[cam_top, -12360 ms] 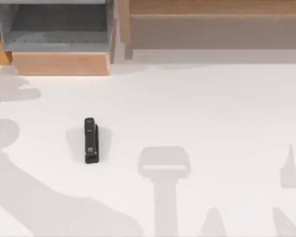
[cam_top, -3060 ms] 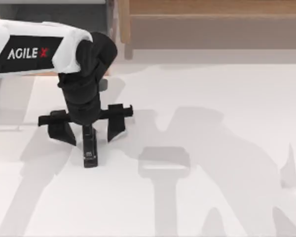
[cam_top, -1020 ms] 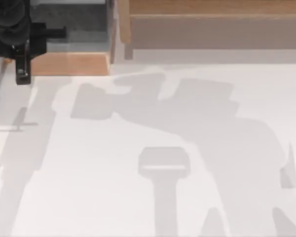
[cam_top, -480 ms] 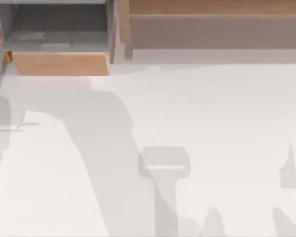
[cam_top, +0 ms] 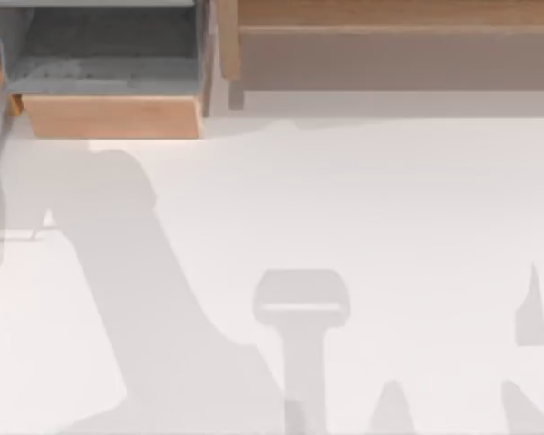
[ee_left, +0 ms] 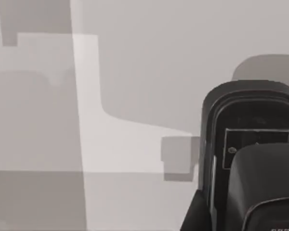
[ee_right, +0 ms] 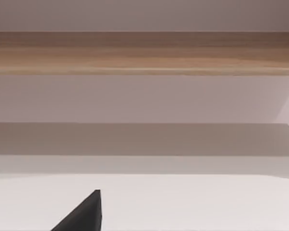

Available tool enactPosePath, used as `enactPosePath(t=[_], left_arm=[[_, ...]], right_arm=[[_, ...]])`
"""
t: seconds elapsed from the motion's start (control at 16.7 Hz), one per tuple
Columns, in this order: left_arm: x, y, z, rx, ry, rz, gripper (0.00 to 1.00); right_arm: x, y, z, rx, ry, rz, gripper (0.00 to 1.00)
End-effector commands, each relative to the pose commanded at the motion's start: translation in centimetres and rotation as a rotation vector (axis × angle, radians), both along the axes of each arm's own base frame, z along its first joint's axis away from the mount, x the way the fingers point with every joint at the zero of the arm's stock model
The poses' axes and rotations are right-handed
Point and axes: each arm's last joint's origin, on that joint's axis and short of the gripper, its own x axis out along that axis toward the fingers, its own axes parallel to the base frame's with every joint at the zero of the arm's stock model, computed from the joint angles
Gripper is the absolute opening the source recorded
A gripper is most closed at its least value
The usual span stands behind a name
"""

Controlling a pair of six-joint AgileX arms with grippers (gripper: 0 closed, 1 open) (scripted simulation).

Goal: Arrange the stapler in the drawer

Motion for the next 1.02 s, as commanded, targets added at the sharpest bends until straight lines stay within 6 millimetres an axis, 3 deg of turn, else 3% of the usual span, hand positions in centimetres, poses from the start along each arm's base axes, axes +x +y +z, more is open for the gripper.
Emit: enactPosePath(t=[0.72,1.02], left_arm=[[0.00,0.05,-1.00,0.000,0.000,0.000,0.00],[0.00,0.05,-1.00,0.000,0.000,0.000,0.38]], right_arm=[[0.00,0.00,0.00,0.000,0.000,0.000,1.00],[0.00,0.00,0.00,0.000,0.000,0.000,1.00]])
